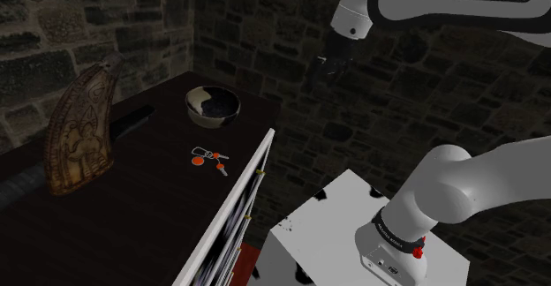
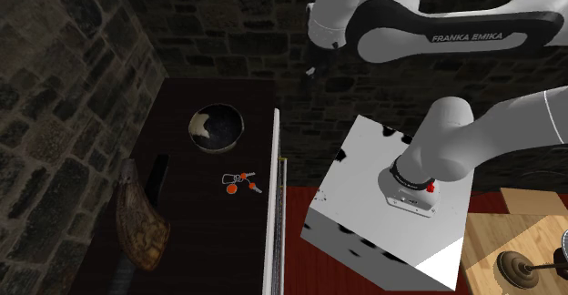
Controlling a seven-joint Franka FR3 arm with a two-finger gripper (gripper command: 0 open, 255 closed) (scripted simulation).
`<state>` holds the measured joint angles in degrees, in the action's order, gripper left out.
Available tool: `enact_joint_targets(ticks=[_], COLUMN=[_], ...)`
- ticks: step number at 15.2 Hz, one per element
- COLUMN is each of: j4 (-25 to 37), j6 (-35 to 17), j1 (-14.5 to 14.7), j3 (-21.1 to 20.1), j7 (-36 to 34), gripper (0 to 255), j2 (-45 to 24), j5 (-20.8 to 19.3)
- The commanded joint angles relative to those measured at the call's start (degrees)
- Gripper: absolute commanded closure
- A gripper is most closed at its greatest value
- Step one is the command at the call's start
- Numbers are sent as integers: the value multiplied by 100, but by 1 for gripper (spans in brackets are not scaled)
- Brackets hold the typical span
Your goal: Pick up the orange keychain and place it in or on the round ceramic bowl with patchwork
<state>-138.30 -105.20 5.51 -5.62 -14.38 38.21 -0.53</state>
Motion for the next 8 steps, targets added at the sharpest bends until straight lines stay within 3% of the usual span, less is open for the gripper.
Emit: enact_joint_targets(ticks=[1, 8], j4=[0, 65], j6=[-193, -947], j1=[94, 404], j3=[-142, -694], j7=[-101, -510], gripper=[0, 0], j2=[-231, -1180], j5=[92, 349])
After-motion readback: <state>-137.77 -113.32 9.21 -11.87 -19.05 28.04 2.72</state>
